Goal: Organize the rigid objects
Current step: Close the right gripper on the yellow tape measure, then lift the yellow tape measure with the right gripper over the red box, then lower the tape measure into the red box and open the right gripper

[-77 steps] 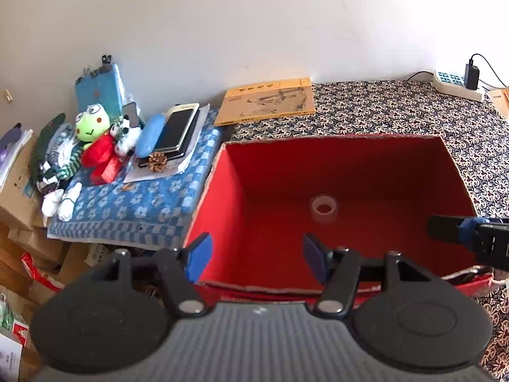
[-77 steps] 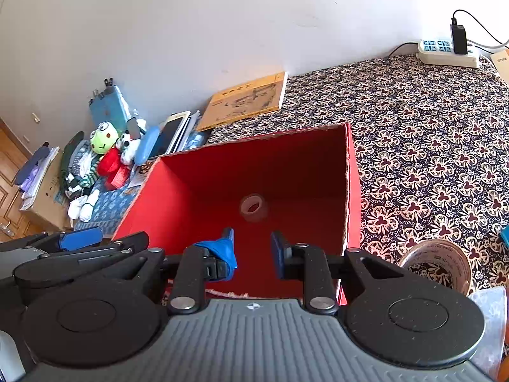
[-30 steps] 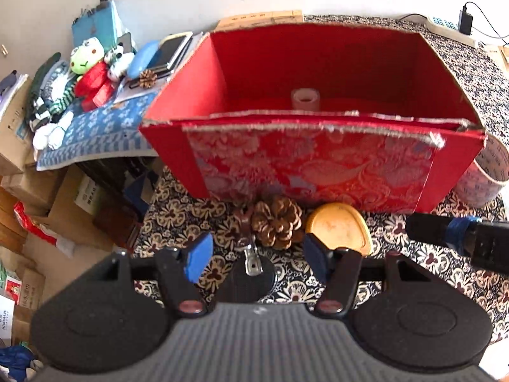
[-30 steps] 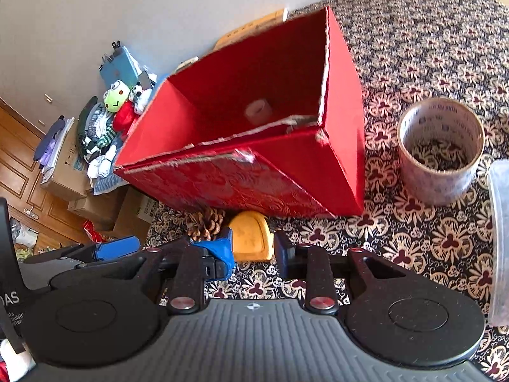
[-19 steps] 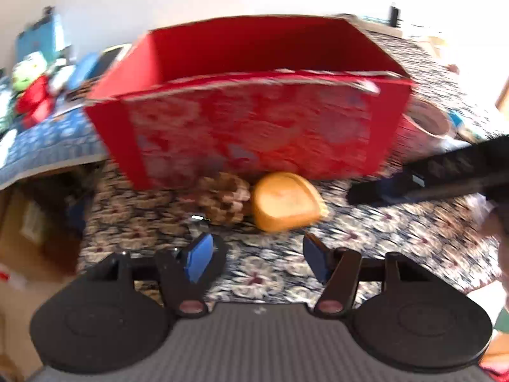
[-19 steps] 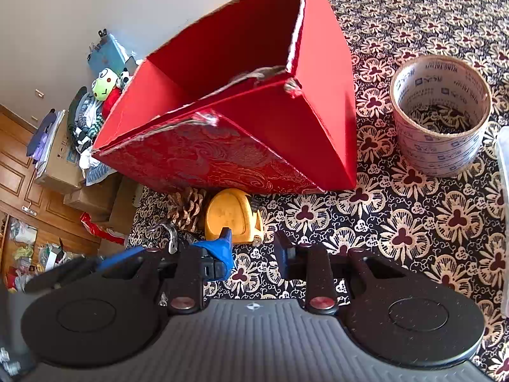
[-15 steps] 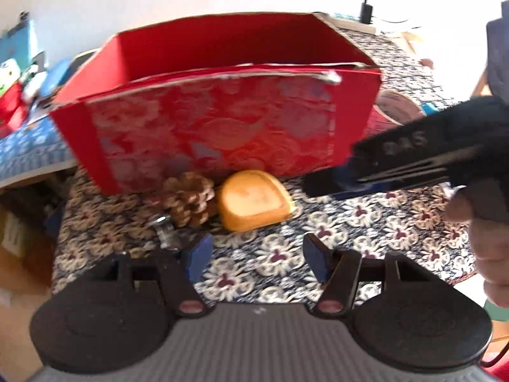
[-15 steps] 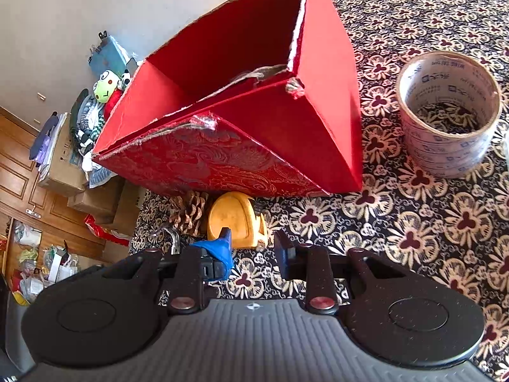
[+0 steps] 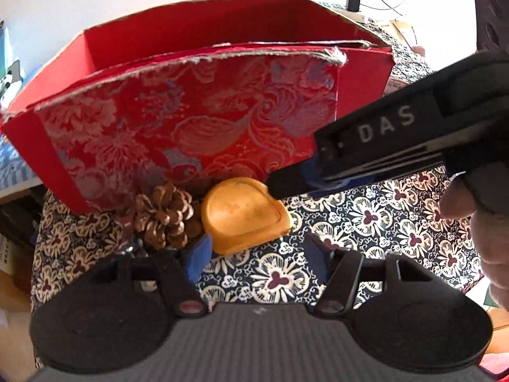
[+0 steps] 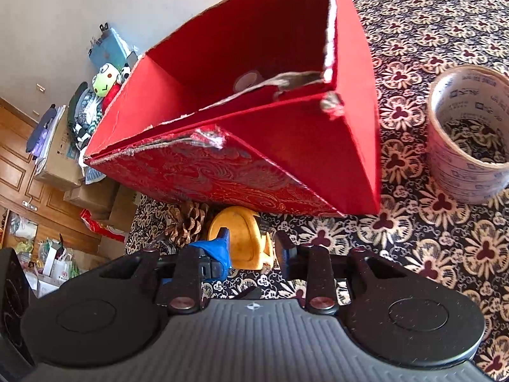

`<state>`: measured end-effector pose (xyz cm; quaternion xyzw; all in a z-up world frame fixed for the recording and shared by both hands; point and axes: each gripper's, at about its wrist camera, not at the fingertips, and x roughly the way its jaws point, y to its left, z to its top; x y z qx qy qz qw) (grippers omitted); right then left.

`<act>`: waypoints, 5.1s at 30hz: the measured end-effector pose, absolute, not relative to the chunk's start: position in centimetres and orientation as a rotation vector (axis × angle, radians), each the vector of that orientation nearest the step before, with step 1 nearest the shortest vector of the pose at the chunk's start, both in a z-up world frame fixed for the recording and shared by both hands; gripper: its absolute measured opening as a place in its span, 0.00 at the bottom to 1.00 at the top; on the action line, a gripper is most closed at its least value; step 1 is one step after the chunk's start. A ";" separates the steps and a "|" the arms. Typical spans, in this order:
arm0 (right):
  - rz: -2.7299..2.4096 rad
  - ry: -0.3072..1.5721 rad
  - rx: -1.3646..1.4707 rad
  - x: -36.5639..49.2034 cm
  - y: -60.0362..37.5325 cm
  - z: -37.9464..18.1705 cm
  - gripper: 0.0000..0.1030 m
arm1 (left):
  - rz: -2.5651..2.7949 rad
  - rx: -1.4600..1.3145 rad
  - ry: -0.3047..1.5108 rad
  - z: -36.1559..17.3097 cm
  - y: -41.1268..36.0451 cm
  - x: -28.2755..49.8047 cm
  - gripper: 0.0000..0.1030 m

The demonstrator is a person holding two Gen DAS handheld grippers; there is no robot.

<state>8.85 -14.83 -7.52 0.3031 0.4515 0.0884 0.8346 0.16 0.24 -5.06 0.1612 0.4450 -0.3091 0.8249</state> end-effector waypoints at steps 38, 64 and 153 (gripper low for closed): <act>0.130 0.997 0.734 5.3 -18.4 -10.1 0.16 | -0.840 0.505 0.840 -8.0 -9.7 -1.2 0.73; 0.142 0.944 0.746 1.9 -23.2 -10.9 0.16 | -0.815 0.411 0.913 -9.8 -9.8 1.0 0.91; 0.279 1.097 0.754 29.7 -17.2 -8.0 0.16 | -0.567 0.319 1.095 -1.4 -2.9 25.5 0.72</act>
